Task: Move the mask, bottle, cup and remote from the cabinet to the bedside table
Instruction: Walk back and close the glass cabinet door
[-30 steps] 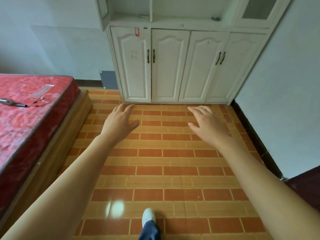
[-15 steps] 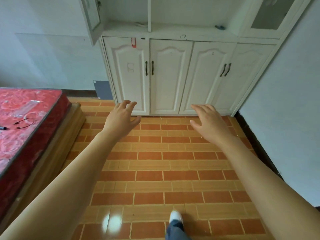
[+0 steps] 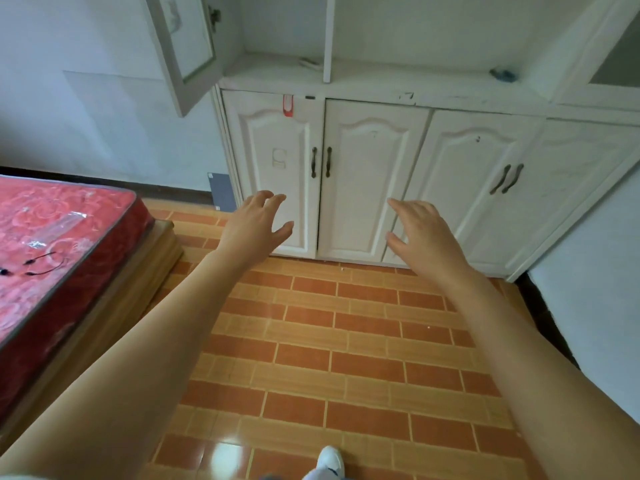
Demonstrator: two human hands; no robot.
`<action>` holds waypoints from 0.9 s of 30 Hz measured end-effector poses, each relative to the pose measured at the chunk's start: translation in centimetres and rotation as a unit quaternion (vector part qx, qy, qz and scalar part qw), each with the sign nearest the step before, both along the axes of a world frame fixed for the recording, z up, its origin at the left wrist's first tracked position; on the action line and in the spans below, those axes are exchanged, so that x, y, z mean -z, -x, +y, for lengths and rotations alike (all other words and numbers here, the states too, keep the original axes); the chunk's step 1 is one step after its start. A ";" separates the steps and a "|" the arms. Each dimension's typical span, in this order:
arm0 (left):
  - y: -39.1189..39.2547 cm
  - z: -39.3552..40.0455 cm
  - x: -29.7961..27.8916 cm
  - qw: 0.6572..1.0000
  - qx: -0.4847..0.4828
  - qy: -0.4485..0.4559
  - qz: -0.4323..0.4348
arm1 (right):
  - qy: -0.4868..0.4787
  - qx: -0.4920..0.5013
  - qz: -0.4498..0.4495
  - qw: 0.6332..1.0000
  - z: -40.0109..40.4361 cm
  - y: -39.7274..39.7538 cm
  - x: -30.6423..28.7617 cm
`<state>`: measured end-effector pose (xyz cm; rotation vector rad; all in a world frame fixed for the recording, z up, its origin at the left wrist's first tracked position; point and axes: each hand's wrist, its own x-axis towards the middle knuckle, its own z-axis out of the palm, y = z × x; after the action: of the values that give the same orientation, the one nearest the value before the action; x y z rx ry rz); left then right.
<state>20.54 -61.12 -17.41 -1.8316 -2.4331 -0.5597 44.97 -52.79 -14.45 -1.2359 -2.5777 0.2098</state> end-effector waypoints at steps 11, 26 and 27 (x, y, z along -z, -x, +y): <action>5.0 12.2 1.5 0.999 -0.038 0.006 -0.029 | 0.012 -0.055 -0.007 0.998 14.1 6.1 1.0; 18.2 32.3 0.5 0.998 -0.043 -0.019 -0.037 | 0.024 -0.065 0.006 0.998 34.1 19.8 0.2; 18.8 33.2 0.3 0.998 -0.045 -0.019 -0.036 | 0.027 -0.067 0.007 0.997 35.0 20.5 0.3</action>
<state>1.74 -27.89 -17.73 -1.7062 -2.5176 -0.6725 24.51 -17.77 -14.71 -1.0756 -2.6615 0.3152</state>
